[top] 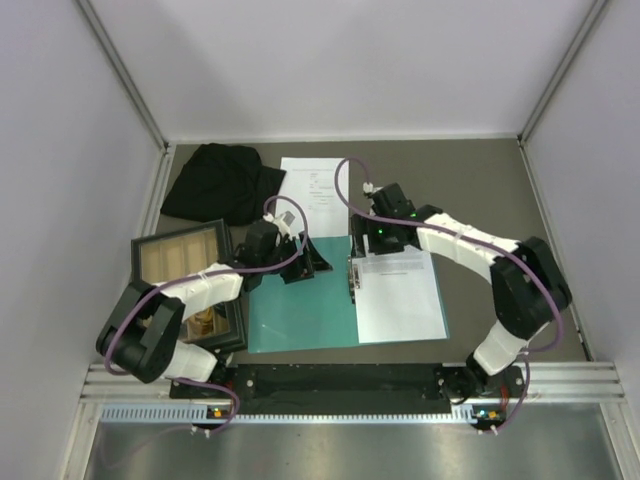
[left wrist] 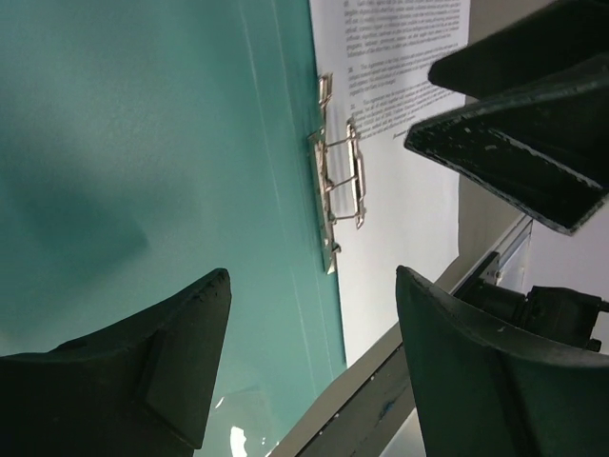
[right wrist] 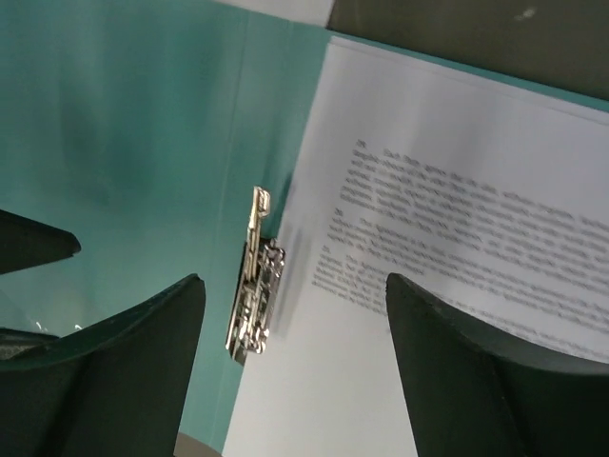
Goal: Put the files into the folder
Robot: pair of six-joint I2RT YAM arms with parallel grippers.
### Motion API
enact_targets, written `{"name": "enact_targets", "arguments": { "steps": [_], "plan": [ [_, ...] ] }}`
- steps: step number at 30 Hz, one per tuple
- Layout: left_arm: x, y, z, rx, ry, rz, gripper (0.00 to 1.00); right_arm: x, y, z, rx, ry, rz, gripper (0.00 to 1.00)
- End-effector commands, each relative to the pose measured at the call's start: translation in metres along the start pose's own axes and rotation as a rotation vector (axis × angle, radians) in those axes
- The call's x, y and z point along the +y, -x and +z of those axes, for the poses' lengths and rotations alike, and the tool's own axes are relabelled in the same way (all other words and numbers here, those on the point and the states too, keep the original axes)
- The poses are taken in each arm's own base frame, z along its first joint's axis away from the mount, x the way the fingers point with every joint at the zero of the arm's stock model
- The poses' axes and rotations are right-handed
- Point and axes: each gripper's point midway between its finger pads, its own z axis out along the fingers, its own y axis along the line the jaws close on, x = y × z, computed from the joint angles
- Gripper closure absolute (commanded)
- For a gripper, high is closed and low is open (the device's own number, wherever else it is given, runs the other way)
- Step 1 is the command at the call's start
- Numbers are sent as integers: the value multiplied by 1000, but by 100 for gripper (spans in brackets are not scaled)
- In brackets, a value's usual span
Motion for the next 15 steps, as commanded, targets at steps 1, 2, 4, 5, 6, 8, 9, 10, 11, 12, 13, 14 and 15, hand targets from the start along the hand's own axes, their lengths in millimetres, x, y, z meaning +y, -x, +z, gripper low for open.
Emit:
{"name": "enact_targets", "arguments": {
  "steps": [1, 2, 4, 5, 6, 8, 9, 10, 11, 12, 13, 14, 15],
  "plan": [
    [0, -6, -8, -15, -18, 3, 26, 51, 24, 16, -16, 242, -75, 24],
    [2, -8, -8, -11, -15, 0, 26, 54, 25, 25, -1, 250, -82, 25],
    [1, -9, -10, -11, -14, 4, 26, 59, 22, 31, 15, 265, -108, 29],
    [1, -9, -10, -10, -13, 5, 26, 59, 22, 35, 20, 266, -110, 31],
    [1, -9, -11, -11, -14, 5, 26, 60, 22, 37, 20, 270, -118, 35],
    [0, -8, -11, -16, -16, 5, 26, 61, 22, 39, 21, 270, -120, 37],
    [0, -8, -11, -14, -17, 6, 26, 60, 20, 41, 24, 271, -120, 39],
    [0, -8, -10, -12, -17, 4, 26, 61, 22, 42, 18, 276, -121, 40],
    [-1, -8, -10, -11, -20, 4, 26, 61, 21, 43, 21, 276, -122, 40],
    [-1, -8, -9, -9, -22, 4, 26, 60, 20, 45, 25, 276, -126, 40],
    [0, -8, -9, -6, -21, 1, 26, 61, 21, 47, 25, 280, -129, 40],
    [-2, -8, -9, -8, -27, 4, 26, 61, 21, 48, 29, 279, -129, 39],
    [-1, -8, -8, -4, -25, 1, 26, 62, 20, 49, 31, 283, -129, 39]
  ]
}}
